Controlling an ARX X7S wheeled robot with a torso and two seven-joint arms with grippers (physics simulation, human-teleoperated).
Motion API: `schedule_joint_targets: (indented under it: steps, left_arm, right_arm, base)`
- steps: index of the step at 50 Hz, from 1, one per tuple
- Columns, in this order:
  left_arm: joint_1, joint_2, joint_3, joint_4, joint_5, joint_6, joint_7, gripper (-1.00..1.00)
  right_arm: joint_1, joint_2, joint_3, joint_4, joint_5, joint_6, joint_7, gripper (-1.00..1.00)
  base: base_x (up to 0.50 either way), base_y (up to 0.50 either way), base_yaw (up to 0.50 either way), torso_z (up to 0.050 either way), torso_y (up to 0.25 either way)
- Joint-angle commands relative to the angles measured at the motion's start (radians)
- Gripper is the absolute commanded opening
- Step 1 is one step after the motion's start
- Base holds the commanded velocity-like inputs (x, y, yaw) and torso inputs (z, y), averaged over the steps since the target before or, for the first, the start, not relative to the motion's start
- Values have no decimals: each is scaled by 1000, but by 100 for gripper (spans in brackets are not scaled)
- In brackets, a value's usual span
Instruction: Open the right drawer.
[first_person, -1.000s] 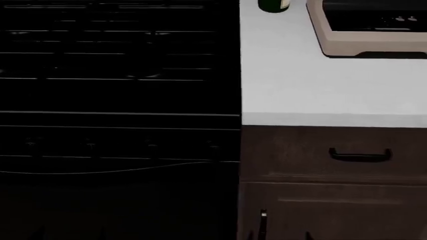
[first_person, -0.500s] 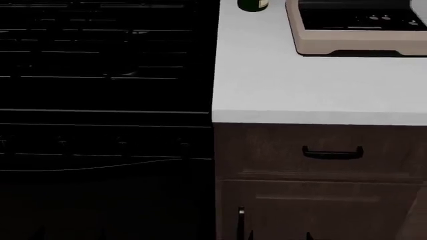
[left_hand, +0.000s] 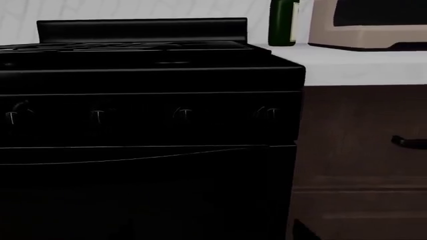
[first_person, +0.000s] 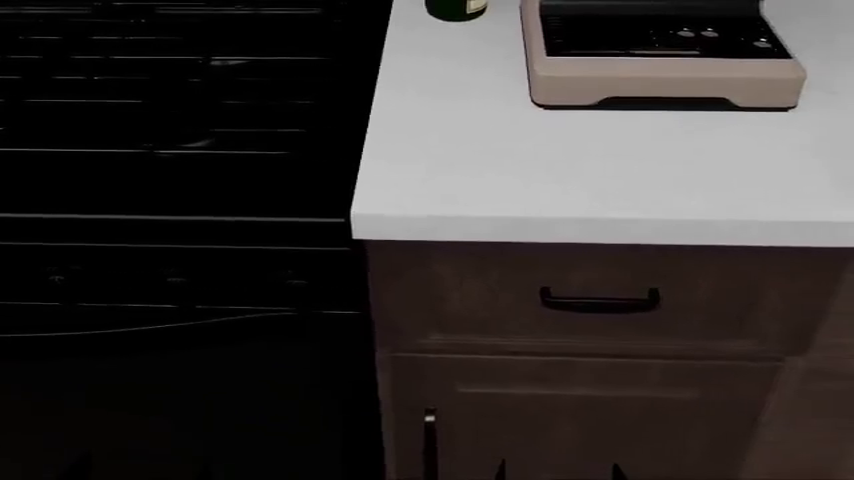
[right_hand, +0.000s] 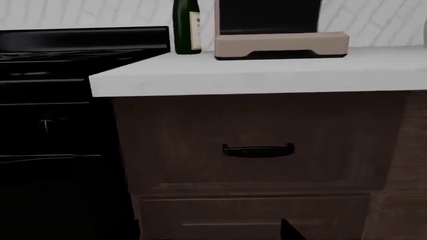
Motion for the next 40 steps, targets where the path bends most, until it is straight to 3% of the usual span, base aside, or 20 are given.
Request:
schedule_joint_targets:
  steps: [1,17,40]
  left_arm:
    - [-1,-7,9,-3,-6,3,-8,100]
    - [-1,-16,18,1,-19,6,-17,100]
    - [-9,-26,32,-6,-29,-6,-33,100]
  right_arm:
    - [-1,8,-9,-5,9,0,6,100]
    - [0,16,-18,0,15,-12,19,100]
    - [4,28,-33,7,25,-22,31,100]
  base:
    - [-20,-215,0,0,0]
    - [-19,-212,0,0,0]
    - [-3,-21,0,0,0]
